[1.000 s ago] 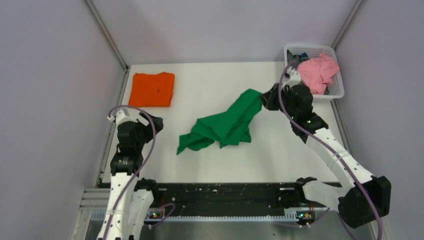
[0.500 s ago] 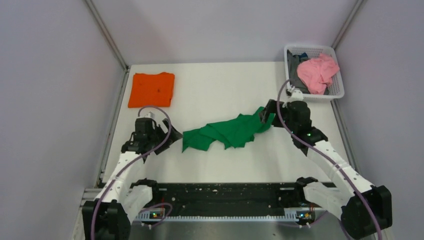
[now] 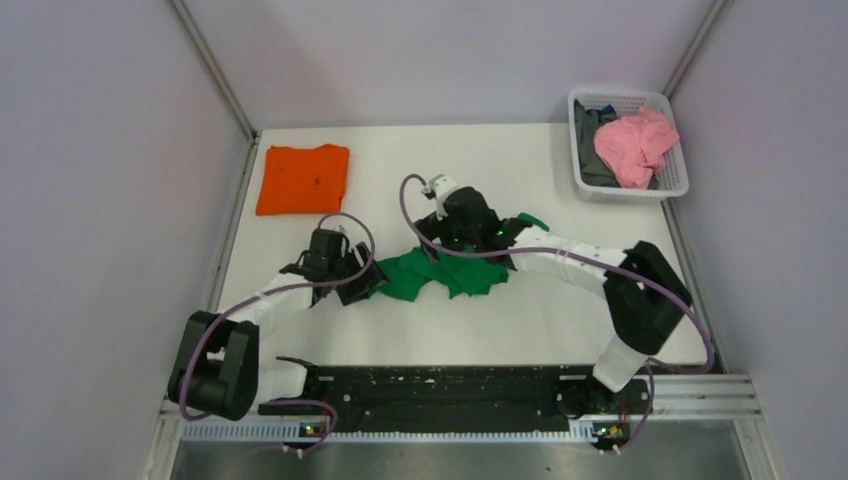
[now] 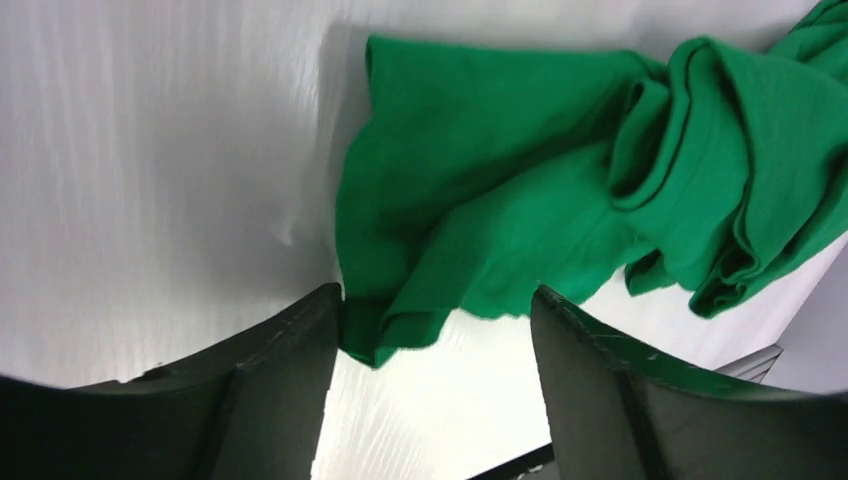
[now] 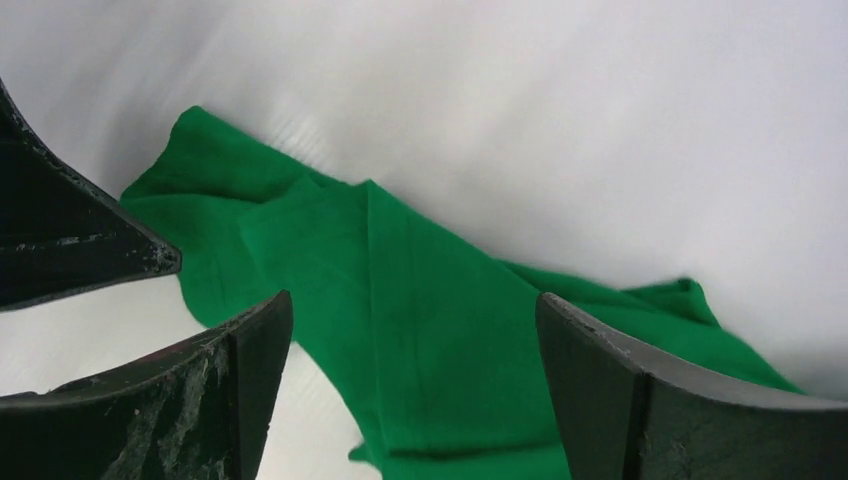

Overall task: Fold and stack the t-shirts
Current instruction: Flatten out the tshirt

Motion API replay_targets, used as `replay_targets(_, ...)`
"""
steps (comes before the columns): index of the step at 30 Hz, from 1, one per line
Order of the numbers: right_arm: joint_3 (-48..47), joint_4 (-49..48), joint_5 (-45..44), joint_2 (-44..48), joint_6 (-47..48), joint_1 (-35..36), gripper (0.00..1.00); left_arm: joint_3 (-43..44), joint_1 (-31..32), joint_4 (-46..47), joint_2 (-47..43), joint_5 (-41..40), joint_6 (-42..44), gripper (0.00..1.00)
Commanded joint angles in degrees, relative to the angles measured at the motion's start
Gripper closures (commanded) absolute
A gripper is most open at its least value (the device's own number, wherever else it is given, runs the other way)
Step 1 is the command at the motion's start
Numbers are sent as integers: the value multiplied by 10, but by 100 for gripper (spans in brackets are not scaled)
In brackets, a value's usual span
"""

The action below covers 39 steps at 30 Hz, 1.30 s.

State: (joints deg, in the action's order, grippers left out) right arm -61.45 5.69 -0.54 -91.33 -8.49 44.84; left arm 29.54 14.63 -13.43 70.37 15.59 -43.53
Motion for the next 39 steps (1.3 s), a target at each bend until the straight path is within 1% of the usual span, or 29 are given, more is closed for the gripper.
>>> replay_targets(1,-98,40,-94,-95,75,44,12,22,3,43,59,-26,-2,30)
replay_targets(4,-152,64,-116,-156,78,54,17,31,4,54,90,-25,0,37)
replay_targets(6,-176,70,-122,-189,71,54,21,35,4,59,109,-23,1,47)
replay_targets(7,-186,70,-131,-203,68,54,21,36,4,60,117,-23,1,54)
replay_targets(9,-201,70,-149,-229,62,55,23,39,4,58,128,-25,3,80)
replay_targets(10,-205,68,-154,-238,61,55,24,41,4,55,130,-28,2,95)
replay_targets(11,-209,67,-155,-244,61,55,25,41,4,50,132,-33,3,100)
replay_targets(15,-208,61,-161,-258,52,55,28,31,5,40,116,-48,3,100)
replay_targets(21,-199,36,-247,-261,36,54,32,15,5,13,80,-71,2,100)
replay_targets(23,-198,34,-278,-257,28,54,37,11,5,2,69,-80,0,100)
replay_targets(26,-193,37,-299,-246,7,51,52,6,5,-8,50,-92,-2,100)
replay_targets(27,-189,41,-295,-241,-1,49,55,5,5,-11,46,-95,-2,100)
replay_targets(31,-168,51,-260,-224,-21,48,57,7,4,-22,38,-99,-3,100)
replay_targets(33,-157,52,-240,-214,-34,48,59,7,5,-22,35,-97,-4,100)
replay_targets(34,-153,53,-230,-211,-39,48,62,8,4,-22,35,-96,-4,100)
replay_targets(36,-145,53,-204,-203,-48,47,71,8,5,-22,35,-94,-5,100)
replay_targets(39,-132,39,-133,-187,-48,48,86,8,5,-22,36,-91,-7,100)
